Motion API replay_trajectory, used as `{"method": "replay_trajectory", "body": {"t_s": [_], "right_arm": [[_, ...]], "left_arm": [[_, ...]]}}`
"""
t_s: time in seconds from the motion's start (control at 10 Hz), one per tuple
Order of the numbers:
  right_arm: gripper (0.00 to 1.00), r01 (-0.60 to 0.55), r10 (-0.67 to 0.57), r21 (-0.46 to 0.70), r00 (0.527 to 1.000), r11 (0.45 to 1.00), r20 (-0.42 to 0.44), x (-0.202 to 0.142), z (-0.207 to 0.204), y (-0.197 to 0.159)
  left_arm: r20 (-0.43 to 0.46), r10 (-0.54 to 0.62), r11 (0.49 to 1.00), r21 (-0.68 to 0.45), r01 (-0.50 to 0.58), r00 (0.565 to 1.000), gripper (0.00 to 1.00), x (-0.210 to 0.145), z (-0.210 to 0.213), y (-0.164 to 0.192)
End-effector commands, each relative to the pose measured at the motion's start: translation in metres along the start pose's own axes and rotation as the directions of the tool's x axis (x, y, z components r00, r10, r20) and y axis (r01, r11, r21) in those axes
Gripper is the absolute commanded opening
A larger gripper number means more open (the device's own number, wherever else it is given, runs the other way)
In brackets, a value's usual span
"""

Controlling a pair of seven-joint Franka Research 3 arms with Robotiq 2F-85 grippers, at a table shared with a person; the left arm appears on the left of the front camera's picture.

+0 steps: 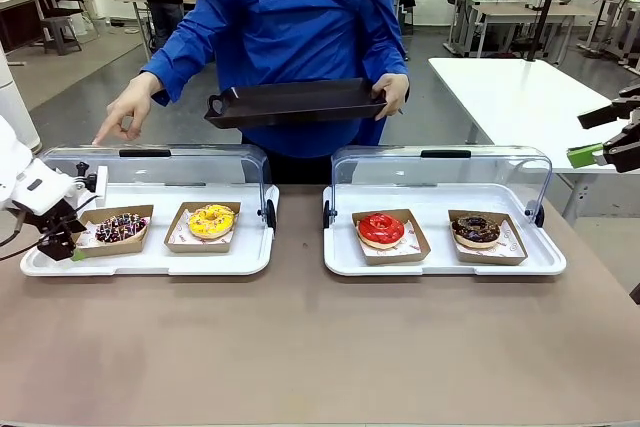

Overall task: Provide the desired donut to the person.
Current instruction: Pick up and lift the Paper togo box containing the Donut pointed at by the person.

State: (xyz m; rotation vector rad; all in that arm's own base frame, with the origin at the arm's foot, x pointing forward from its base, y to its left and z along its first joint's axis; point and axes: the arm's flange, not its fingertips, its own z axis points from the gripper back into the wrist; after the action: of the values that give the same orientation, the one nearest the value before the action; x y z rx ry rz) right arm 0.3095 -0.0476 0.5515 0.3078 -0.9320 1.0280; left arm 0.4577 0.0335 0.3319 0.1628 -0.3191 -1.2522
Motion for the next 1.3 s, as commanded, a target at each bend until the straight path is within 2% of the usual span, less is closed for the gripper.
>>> {"method": "replay_trajectory", "body": {"t_s": [0.0, 0.1, 0.4, 0.8, 1.0, 1.2], "right_arm": [[1.00, -0.009, 0.009, 0.010, 1.000, 1.000, 0.015, -0.001, -0.001, 0.000], [1.00, -0.009, 0.009, 0.010, 1.000, 1.000, 0.015, -0.001, -0.001, 0.000], [1.00, -0.009, 0.009, 0.010, 1.000, 1.000, 0.015, -0.001, -0.001, 0.000], [1.00, -0.009, 0.009, 0.010, 1.000, 1.000, 0.015, -0.001, -0.001, 0.000], [1.00, -0.009, 0.009, 0.010, 1.000, 1.000, 0.015, -0.001, -0.001, 0.000], [1.00, -0.009, 0.009, 0.010, 1.000, 1.000, 0.015, -0.001, -0.001, 0.000]], "left_arm": [[-0.003, -0.013, 1.000, -0.019, 0.013, 1.000, 0.00, -0.005, -0.005, 0.005], [-0.031, -0.013, 1.000, -0.020, 0.013, 0.999, 0.00, -0.005, -0.005, 0.005], [-0.011, -0.012, 0.999, -0.038, 0.012, 1.000, 0.00, -0.006, -0.004, 0.004], [-0.036, -0.051, 0.998, -0.050, 0.050, 0.998, 0.00, -0.004, 0.008, -0.005], [-0.060, -0.098, 0.994, -0.059, 0.094, 0.993, 0.00, 0.002, 0.038, -0.016], [-0.094, -0.109, 0.994, -0.009, 0.108, 0.990, 0.00, 0.006, 0.080, -0.035]]}}
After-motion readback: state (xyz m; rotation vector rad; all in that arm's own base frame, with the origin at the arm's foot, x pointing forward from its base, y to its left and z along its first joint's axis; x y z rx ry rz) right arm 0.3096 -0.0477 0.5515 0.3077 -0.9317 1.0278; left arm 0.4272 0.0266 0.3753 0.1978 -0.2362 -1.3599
